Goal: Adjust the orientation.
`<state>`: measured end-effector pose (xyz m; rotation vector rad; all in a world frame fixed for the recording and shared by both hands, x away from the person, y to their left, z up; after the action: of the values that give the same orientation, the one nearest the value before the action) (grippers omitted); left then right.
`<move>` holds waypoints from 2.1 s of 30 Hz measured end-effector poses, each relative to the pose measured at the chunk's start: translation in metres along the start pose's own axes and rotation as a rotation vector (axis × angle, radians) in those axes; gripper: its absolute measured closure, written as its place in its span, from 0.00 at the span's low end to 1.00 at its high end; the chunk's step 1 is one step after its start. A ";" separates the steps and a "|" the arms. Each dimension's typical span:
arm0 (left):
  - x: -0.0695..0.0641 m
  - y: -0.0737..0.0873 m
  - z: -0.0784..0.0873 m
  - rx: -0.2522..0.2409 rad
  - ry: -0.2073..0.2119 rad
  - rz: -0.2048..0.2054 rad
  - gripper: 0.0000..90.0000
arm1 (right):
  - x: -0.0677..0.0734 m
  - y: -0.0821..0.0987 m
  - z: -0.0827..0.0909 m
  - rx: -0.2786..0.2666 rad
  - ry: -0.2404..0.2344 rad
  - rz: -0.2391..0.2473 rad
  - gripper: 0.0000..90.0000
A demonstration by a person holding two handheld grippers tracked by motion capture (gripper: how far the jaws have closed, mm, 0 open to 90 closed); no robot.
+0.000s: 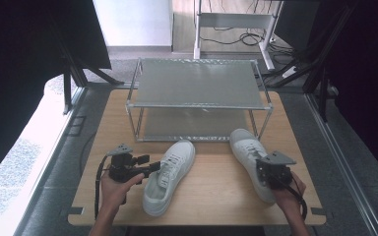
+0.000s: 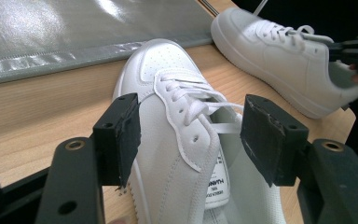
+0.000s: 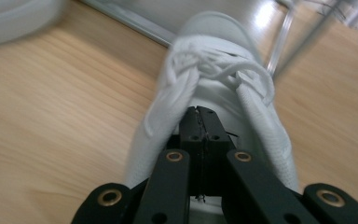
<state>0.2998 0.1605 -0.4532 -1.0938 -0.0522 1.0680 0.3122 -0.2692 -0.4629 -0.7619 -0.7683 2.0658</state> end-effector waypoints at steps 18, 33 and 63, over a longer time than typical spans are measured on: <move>0.002 0.001 0.002 -0.001 -0.002 0.012 0.42 | -0.032 0.014 0.025 -0.087 -0.115 -0.146 0.97; 0.002 0.001 0.002 0.005 -0.003 0.014 0.42 | -0.017 -0.001 0.029 -0.095 -0.168 -0.135 0.79; 0.006 -0.001 0.010 -0.014 -0.005 0.017 0.42 | 0.049 -0.020 0.026 -0.007 -0.431 -0.044 0.83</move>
<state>0.2979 0.1717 -0.4501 -1.1055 -0.0543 1.0870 0.2777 -0.2256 -0.4437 -0.2973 -1.0150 2.2155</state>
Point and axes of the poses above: each handheld gripper's, and its own axes: z roughly backward along the jaws, y roughly out of its underside, x roughly to its left, the point moved 3 cm from there along -z, roughly forward along the jaws, and after that the axes turned 4 degrees about z, right-handed, at the moved point
